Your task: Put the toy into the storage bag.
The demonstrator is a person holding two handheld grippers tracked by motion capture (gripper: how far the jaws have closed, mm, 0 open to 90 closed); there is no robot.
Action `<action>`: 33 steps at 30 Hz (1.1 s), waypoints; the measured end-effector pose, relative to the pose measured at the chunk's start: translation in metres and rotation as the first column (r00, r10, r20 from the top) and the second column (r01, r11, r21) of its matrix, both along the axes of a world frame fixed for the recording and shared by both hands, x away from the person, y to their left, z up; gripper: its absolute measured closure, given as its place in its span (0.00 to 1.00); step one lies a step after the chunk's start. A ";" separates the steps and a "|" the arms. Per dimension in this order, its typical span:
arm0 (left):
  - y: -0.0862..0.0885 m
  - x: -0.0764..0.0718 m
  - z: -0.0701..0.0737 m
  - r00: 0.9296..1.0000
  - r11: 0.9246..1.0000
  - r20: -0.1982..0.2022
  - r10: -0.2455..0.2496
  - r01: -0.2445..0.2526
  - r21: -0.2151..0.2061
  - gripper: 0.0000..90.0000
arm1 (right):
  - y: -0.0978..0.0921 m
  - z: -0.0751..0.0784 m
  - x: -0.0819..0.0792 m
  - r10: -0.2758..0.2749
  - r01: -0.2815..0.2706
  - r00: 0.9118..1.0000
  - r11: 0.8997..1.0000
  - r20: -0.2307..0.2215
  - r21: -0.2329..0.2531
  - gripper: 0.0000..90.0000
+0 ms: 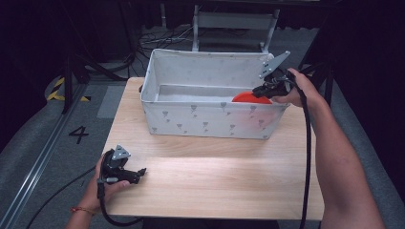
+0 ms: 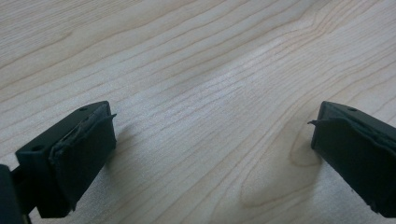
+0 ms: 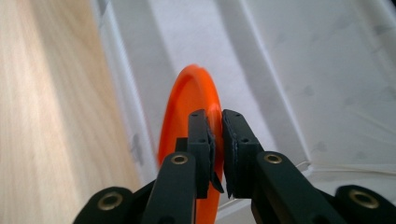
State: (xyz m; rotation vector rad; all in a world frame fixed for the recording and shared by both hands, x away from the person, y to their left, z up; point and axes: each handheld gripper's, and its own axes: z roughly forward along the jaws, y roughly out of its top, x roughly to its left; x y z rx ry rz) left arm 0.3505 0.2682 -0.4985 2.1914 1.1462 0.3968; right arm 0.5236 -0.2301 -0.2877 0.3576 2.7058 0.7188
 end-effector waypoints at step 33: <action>0.000 0.000 0.000 1.000 1.000 -0.002 0.002 -0.002 0.003 0.00 | -0.019 -0.006 -0.012 -0.181 0.187 0.982 0.966 -0.047 0.178 0.48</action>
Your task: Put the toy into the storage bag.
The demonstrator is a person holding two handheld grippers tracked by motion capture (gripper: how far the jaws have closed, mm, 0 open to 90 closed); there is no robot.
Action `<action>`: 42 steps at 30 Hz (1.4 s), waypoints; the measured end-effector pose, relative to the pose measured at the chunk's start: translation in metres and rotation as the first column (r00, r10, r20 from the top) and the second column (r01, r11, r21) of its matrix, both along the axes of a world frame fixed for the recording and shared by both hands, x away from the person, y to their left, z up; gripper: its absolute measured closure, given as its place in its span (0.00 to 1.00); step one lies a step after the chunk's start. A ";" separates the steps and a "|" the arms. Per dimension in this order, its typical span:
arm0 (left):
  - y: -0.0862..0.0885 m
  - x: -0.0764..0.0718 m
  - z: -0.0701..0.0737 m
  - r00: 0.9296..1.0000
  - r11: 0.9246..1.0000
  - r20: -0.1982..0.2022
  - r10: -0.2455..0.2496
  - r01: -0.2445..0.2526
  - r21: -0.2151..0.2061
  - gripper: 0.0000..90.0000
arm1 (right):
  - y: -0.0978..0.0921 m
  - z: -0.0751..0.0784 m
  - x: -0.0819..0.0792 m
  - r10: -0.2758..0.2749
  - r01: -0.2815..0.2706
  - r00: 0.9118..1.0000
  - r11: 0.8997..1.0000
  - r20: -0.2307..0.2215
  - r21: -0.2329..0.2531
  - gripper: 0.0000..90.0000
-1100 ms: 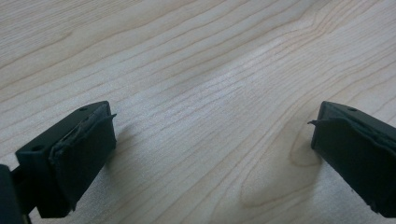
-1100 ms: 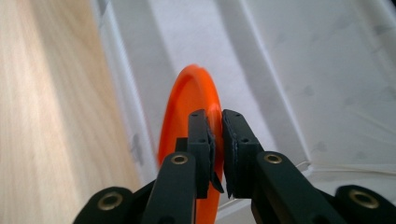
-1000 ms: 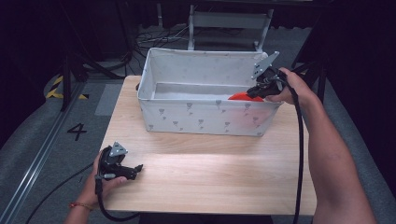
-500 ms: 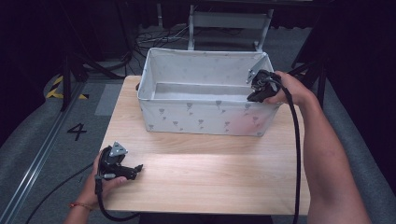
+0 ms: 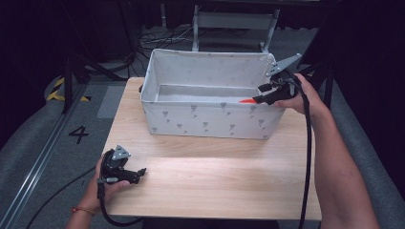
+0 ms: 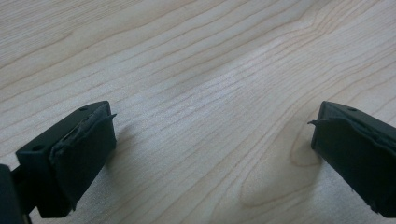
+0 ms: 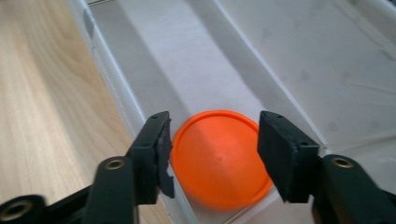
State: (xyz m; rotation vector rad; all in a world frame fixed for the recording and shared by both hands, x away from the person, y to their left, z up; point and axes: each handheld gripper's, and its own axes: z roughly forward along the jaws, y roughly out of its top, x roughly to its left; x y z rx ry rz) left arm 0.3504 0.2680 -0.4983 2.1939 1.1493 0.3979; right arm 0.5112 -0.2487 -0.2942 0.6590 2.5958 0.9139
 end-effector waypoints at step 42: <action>0.000 -0.001 0.000 1.000 1.000 0.004 0.006 -0.006 0.003 0.01 | -0.047 -0.011 -0.117 -0.236 0.203 0.939 0.968 0.251 0.150 0.23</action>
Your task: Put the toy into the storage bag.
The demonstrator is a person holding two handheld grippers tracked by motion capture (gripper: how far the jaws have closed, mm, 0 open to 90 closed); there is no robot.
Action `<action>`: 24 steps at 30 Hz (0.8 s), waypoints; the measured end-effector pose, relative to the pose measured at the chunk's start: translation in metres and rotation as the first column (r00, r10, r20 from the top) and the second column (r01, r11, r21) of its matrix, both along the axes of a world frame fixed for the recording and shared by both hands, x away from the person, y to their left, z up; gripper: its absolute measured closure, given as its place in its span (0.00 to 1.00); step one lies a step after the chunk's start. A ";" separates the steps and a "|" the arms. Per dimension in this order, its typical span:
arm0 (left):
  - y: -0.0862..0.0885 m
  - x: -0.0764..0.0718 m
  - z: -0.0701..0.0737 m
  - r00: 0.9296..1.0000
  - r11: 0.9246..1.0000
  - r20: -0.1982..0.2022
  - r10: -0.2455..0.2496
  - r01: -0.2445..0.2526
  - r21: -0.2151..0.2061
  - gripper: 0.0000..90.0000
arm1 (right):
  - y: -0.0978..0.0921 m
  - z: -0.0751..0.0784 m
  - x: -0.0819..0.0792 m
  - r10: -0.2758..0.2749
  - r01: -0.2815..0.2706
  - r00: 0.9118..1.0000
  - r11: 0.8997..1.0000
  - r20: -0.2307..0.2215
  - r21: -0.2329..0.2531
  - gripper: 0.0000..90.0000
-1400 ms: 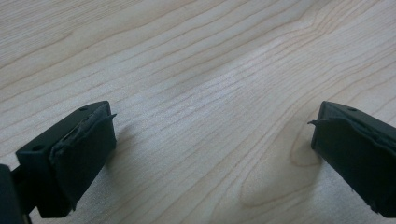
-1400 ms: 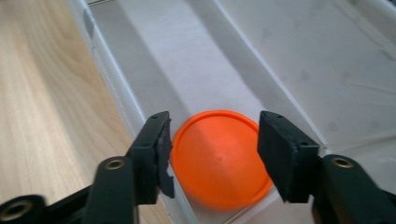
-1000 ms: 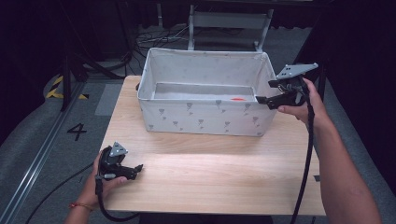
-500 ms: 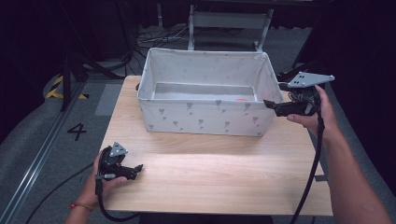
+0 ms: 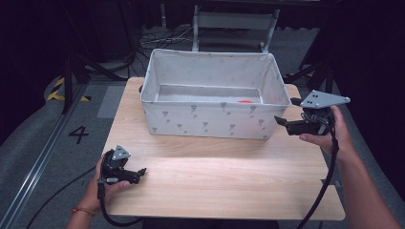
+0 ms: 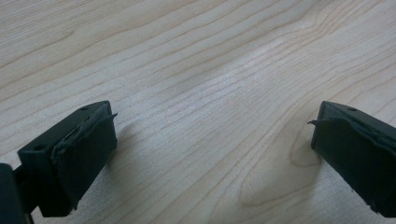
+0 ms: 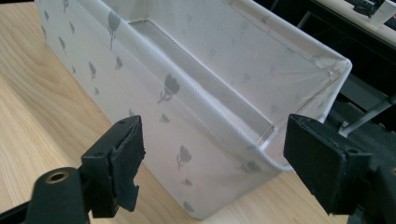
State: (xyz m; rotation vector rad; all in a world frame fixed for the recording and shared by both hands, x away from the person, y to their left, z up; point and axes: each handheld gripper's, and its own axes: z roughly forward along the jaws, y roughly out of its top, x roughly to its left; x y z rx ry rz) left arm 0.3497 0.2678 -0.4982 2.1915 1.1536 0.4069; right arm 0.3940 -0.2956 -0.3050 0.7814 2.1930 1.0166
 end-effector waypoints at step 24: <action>-0.001 -0.001 0.000 1.000 1.000 -0.004 0.009 -0.009 -0.003 0.01 | -0.034 -0.091 -0.041 -0.123 0.114 0.988 0.990 -0.098 -0.088 0.21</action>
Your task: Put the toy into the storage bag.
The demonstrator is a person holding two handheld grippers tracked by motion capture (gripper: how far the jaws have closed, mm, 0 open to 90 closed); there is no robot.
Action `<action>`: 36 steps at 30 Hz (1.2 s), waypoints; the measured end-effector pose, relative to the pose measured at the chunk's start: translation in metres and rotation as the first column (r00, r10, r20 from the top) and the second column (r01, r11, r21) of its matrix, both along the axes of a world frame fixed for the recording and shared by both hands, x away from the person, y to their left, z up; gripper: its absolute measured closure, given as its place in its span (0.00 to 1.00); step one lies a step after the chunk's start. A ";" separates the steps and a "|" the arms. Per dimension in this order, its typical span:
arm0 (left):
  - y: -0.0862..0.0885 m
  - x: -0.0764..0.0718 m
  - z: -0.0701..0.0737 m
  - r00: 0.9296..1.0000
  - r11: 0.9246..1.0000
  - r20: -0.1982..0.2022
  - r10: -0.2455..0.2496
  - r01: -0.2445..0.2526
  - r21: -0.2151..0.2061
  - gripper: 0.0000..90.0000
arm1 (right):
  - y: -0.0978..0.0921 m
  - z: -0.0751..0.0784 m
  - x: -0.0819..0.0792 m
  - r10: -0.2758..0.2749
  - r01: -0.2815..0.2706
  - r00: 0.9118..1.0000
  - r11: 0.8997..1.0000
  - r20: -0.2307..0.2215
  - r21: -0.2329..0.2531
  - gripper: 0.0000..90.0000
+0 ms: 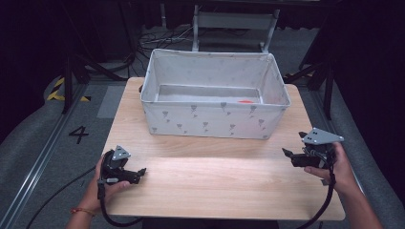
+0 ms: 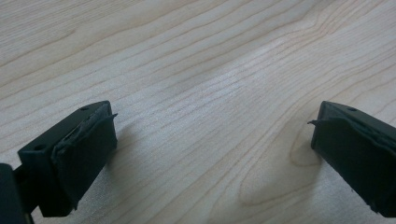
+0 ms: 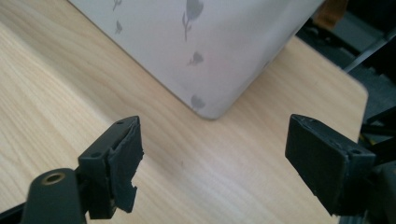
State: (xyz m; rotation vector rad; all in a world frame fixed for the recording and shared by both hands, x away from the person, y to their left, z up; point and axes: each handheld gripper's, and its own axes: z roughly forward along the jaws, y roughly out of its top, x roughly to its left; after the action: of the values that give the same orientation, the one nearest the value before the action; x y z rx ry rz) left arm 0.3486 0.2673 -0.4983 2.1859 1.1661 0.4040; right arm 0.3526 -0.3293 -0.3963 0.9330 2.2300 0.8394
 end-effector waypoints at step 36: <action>0.000 0.000 0.000 1.000 1.000 0.000 0.006 -0.006 -0.001 0.00 | -0.066 -0.100 -0.045 -0.159 0.189 0.972 0.966 -0.174 0.176 0.18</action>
State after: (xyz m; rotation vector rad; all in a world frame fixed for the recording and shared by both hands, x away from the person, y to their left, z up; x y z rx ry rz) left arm 0.3483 0.2670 -0.4984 2.1817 1.1731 0.4055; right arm 0.3073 -0.3955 -0.4961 1.3089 2.1855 0.9382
